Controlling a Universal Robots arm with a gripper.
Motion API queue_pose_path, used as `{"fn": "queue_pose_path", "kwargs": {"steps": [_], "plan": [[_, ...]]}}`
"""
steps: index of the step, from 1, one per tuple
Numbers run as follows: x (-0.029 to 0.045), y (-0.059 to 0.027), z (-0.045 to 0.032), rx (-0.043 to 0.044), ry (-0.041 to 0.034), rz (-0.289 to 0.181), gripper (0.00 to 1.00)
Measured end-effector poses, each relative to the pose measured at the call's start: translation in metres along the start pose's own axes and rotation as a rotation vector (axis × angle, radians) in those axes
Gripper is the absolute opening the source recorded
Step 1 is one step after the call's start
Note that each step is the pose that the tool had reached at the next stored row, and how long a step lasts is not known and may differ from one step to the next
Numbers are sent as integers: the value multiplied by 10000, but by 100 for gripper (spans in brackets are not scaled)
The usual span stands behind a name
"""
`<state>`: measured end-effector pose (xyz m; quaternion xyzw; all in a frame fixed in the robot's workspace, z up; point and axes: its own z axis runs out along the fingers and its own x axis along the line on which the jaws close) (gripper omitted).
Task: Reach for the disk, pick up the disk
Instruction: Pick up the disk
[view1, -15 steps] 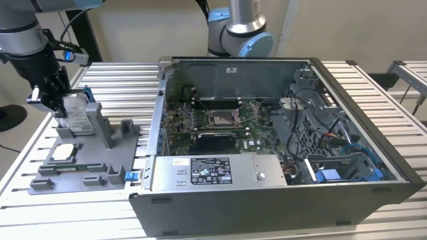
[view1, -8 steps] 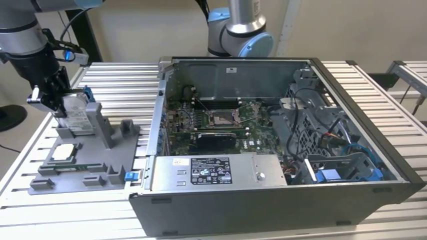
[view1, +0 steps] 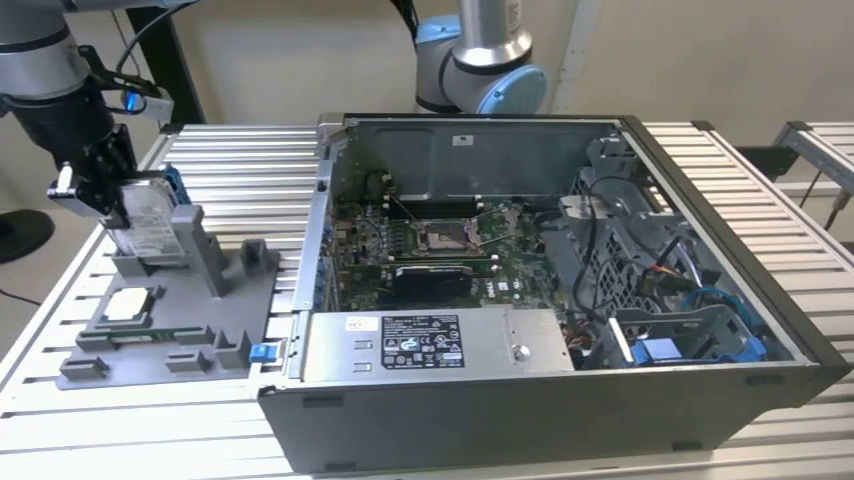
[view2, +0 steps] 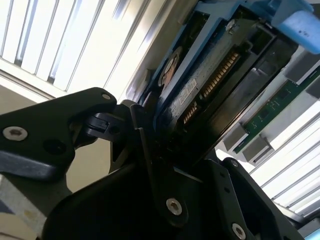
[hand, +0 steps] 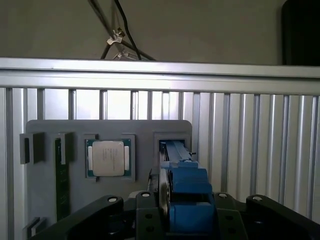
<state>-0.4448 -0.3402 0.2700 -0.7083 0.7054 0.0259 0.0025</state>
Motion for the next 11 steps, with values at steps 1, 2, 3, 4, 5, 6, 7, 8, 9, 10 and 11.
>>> {"fn": "queue_pose_path", "kwargs": {"steps": [1, 2, 3, 4, 5, 6, 7, 8, 9, 10, 11], "plan": [[0, 0, -8, 0, 0, -1, 0], [0, 0, -16, -1, 0, 0, 0], [-1, 1, -22, -1, 0, 0, 0], [-1, 1, -26, 1, 0, 0, 0], [-1, 1, -31, 0, 0, 0, 0], [-1, 1, -33, 1, -1, -1, 0], [-1, 1, -40, -1, 1, 0, 0], [-2, 2, -48, -2, 1, -1, 0], [-2, 2, -58, -2, 1, 0, 0], [-3, 2, -69, -1, 1, 0, 0], [-3, 3, -80, -1, 0, 0, 0]]}}
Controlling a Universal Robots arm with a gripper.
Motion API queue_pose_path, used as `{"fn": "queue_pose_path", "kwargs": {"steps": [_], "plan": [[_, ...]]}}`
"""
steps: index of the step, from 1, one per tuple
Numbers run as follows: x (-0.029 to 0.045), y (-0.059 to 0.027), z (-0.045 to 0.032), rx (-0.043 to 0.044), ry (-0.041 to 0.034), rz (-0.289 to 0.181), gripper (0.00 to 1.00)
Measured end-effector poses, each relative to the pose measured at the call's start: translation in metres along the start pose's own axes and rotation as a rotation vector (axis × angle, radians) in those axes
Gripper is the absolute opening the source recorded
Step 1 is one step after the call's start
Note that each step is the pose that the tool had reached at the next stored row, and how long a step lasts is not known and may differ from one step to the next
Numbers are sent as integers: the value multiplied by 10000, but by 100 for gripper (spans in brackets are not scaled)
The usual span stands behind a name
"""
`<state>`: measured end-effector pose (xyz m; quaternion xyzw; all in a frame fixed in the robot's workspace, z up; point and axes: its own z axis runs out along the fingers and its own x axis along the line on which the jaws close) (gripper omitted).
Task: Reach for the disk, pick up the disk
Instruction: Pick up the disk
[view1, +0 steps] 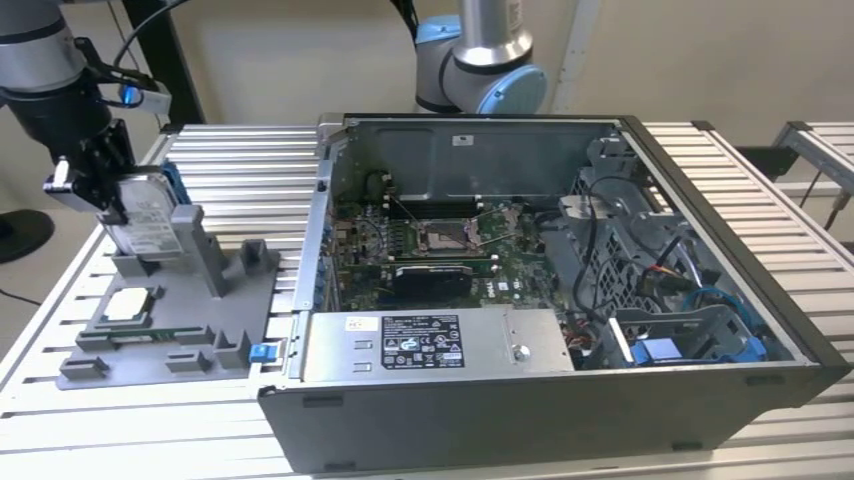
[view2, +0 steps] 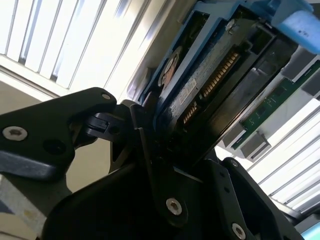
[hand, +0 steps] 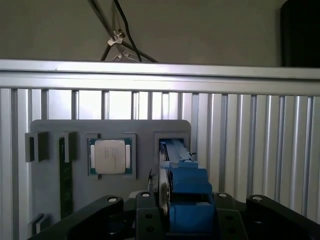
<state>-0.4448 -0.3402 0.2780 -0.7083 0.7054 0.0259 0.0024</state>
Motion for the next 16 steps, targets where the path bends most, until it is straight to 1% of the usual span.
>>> {"fn": "queue_pose_path", "kwargs": {"steps": [12, 16], "plan": [[-6, 5, -151, 2, -1, 0, 0], [-7, 6, -186, 1, -2, 0, 0]]}}
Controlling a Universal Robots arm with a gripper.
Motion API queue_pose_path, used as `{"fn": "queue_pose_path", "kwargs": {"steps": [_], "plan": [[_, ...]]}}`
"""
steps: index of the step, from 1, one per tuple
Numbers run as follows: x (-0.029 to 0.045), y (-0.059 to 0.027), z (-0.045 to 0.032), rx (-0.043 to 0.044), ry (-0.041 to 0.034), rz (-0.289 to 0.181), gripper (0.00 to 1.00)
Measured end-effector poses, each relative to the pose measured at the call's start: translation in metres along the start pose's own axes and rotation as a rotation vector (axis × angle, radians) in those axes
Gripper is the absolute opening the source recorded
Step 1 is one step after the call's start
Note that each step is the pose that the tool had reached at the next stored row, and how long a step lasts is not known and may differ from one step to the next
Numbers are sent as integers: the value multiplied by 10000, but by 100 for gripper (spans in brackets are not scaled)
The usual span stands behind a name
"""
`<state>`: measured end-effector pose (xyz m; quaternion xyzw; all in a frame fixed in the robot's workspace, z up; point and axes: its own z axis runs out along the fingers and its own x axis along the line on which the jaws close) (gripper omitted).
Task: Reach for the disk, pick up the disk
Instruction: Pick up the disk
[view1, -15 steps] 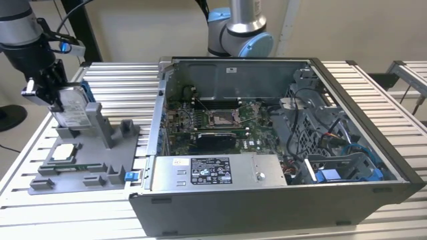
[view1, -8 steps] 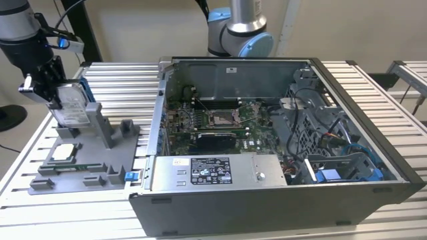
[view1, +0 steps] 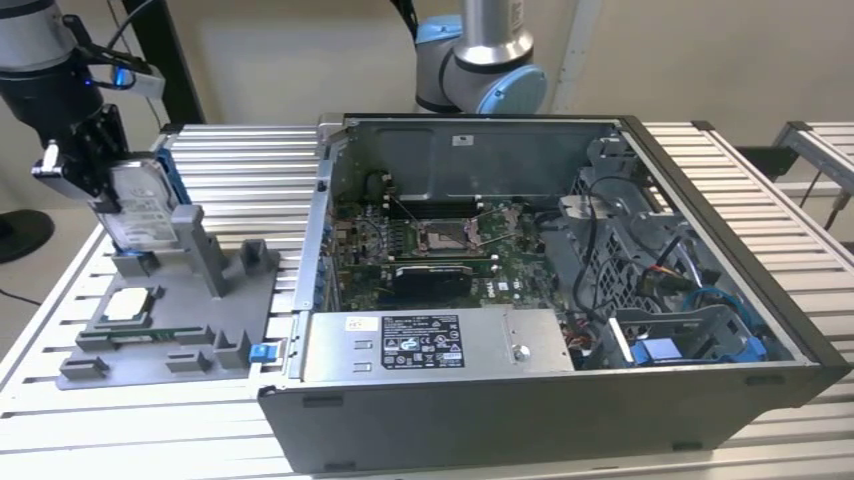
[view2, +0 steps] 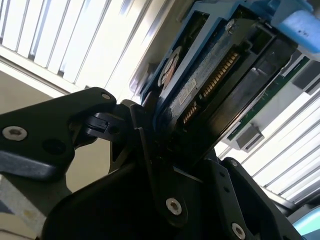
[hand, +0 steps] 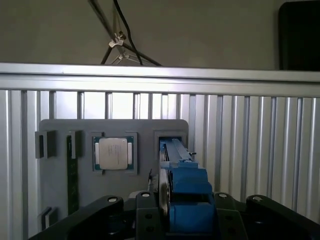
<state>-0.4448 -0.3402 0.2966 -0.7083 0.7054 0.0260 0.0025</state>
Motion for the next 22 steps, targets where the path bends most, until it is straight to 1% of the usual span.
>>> {"fn": "queue_pose_path", "kwargs": {"steps": [14, 22], "plan": [[-4, 3, -103, 0, -11, 0, 0], [-6, 5, -149, 0, -34, -1, 0]]}}
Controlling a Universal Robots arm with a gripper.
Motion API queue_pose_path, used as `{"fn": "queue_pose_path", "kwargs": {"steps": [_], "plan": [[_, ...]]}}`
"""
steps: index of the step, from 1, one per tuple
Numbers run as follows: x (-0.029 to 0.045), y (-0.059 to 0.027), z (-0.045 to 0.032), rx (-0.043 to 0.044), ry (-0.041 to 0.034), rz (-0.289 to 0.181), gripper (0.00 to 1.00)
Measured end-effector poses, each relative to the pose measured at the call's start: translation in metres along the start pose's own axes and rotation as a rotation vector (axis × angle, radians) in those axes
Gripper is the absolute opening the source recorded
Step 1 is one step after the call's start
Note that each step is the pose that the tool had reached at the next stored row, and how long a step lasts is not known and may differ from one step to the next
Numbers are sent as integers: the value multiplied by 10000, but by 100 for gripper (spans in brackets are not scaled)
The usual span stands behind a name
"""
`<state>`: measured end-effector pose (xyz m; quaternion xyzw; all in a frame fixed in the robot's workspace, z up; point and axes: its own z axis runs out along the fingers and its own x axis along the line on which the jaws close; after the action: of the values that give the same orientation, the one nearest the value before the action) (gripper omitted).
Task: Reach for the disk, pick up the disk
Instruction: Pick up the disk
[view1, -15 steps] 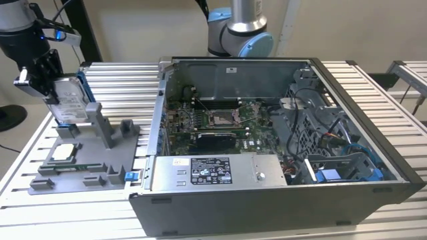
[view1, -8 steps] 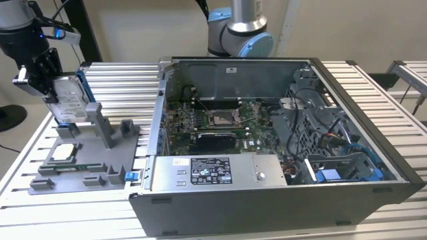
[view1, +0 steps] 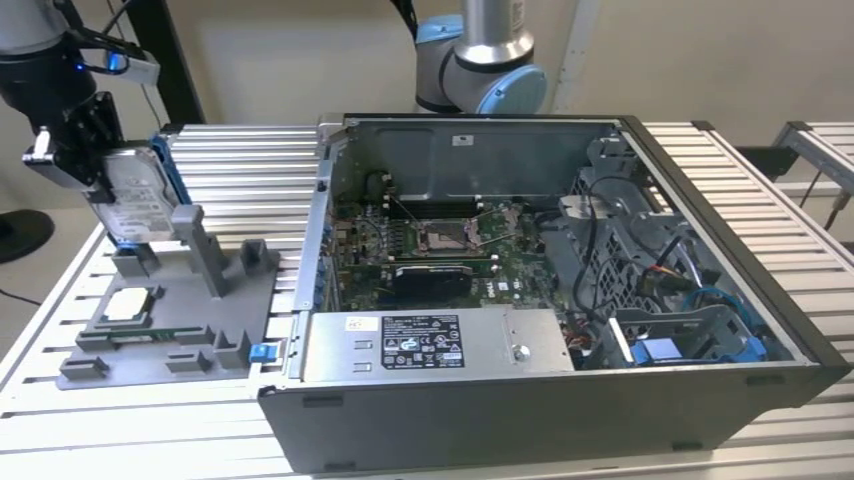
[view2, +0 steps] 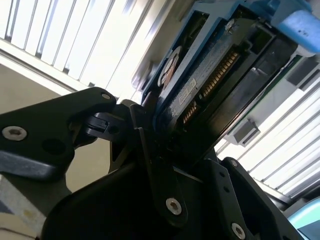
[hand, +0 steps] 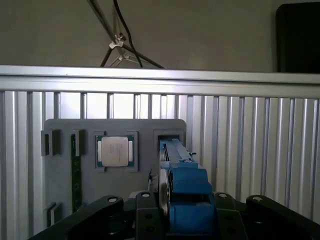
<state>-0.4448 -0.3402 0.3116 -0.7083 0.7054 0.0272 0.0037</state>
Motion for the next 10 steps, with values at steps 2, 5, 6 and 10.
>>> {"fn": "queue_pose_path", "kwargs": {"steps": [2, 5, 6, 10], "plan": [[0, 1, -10, 1, -7, -1, 0], [-1, 1, -27, 0, -16, 0, 0], [-1, 1, -34, 0, -18, -1, 0], [-3, 2, -67, 0, -33, -1, 0]]}}
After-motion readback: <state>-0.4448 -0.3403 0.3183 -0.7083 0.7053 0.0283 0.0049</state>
